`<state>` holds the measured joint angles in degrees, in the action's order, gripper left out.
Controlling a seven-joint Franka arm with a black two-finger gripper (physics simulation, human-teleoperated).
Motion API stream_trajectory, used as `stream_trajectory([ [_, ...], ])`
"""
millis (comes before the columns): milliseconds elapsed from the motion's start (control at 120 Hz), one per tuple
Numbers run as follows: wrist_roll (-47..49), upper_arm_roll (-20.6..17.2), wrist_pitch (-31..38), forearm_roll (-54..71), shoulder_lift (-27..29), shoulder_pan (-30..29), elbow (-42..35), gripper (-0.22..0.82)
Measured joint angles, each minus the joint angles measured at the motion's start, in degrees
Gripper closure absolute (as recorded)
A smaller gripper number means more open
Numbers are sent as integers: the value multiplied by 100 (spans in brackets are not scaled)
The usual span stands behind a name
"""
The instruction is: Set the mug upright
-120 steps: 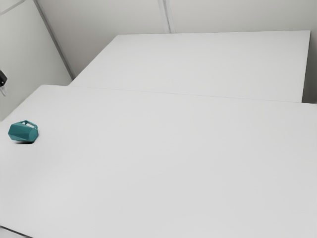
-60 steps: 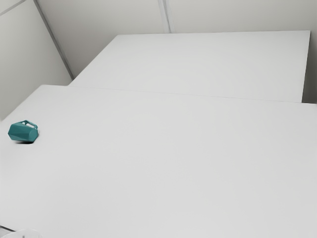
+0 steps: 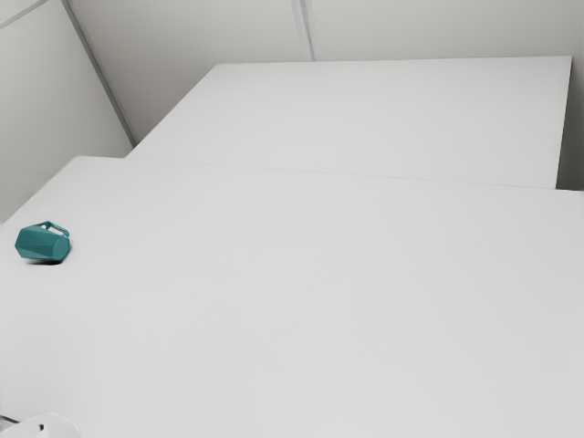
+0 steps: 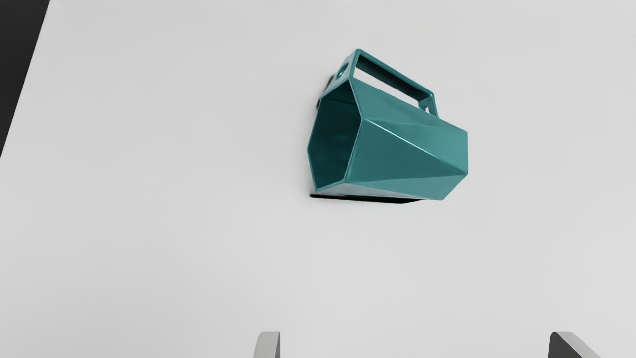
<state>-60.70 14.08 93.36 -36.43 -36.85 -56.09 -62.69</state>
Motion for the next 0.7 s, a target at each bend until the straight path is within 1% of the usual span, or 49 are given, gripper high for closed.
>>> stream_trajectory([
  [200, -621, -6, -13, -555, -517, -77, 272, 2],
  [425, -1112, -18, -47, -1097, -1086, -68, 847, 2],
  [700, -1321, -55, -225, -1551, -1407, -15, 888, 2],
])
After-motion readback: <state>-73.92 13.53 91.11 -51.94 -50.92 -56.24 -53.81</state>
